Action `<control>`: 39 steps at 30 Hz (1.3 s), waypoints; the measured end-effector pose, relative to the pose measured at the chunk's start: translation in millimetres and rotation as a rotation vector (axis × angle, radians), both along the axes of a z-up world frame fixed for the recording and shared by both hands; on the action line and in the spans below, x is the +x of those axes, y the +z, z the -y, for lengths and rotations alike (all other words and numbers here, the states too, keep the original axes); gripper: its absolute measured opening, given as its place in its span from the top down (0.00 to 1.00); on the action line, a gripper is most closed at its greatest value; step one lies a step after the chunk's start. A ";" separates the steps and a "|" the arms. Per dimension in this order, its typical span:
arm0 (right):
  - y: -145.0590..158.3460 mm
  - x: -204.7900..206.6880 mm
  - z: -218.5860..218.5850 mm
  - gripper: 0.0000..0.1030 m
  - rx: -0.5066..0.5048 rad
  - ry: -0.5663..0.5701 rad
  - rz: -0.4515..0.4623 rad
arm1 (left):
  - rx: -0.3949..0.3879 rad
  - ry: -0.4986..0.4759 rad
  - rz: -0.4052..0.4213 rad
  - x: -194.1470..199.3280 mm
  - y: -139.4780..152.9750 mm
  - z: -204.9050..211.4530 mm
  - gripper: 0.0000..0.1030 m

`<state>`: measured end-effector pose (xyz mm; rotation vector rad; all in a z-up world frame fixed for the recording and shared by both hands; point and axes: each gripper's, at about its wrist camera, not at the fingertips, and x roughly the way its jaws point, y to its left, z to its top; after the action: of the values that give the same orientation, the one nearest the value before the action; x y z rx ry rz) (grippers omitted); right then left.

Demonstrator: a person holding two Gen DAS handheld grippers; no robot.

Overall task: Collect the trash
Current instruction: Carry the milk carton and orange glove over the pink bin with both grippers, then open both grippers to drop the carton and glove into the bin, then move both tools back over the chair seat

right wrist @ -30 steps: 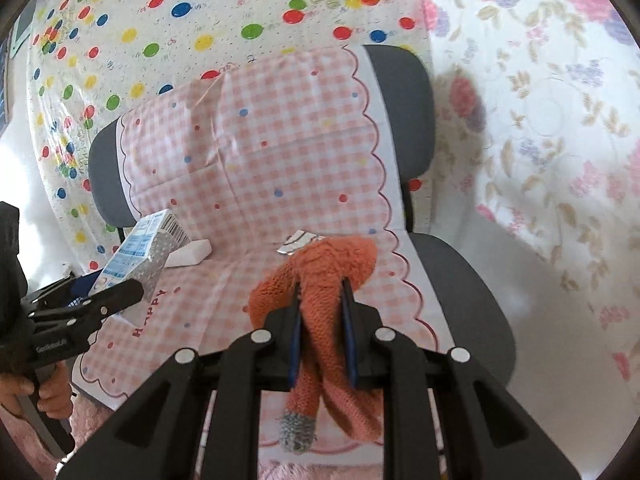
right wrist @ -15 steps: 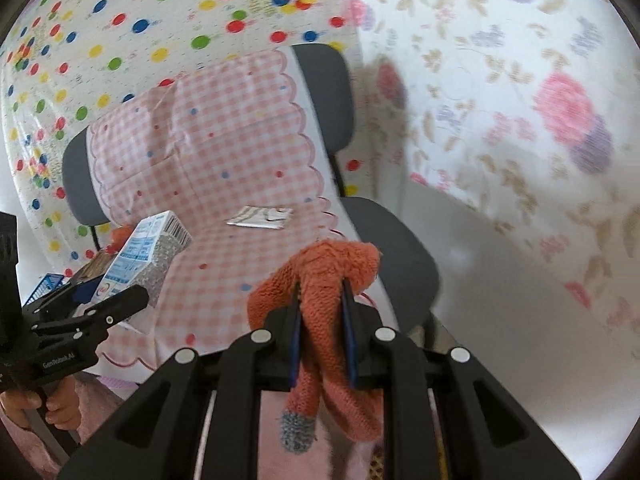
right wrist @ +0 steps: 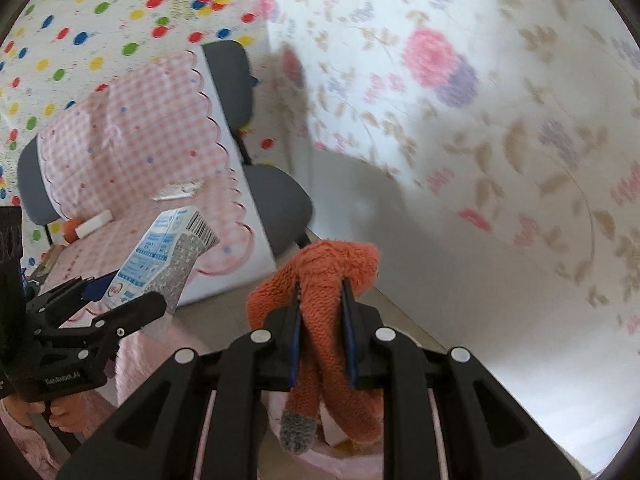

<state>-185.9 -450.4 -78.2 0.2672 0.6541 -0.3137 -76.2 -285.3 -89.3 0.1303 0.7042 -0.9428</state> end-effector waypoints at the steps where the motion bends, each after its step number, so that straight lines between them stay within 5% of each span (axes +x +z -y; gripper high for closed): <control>1: -4.3 -4.0 2.7 0.84 0.007 -0.006 -0.008 | 0.004 -0.015 -0.006 -2.9 -3.0 5.3 0.29; 18: -32.2 -4.9 35.0 0.81 0.073 -0.022 -0.061 | 0.052 -0.042 -0.032 2.8 -23.3 55.9 0.23; 21: -33.9 -3.0 39.5 0.77 0.088 -0.027 -0.058 | 0.049 -0.024 -0.024 5.9 -19.3 54.8 0.16; 25: -33.5 -4.0 38.9 0.60 0.095 -0.031 -0.045 | 0.034 -0.006 -0.023 8.9 -11.5 46.2 0.16; 39: -7.7 -9.2 29.8 0.60 0.060 -0.041 0.030 | 0.034 0.082 -0.001 16.4 -2.7 10.4 0.16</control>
<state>-195.1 -480.2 -85.9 0.3425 0.6300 -0.3290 -59.8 -295.7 -92.0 0.1298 0.7211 -0.8533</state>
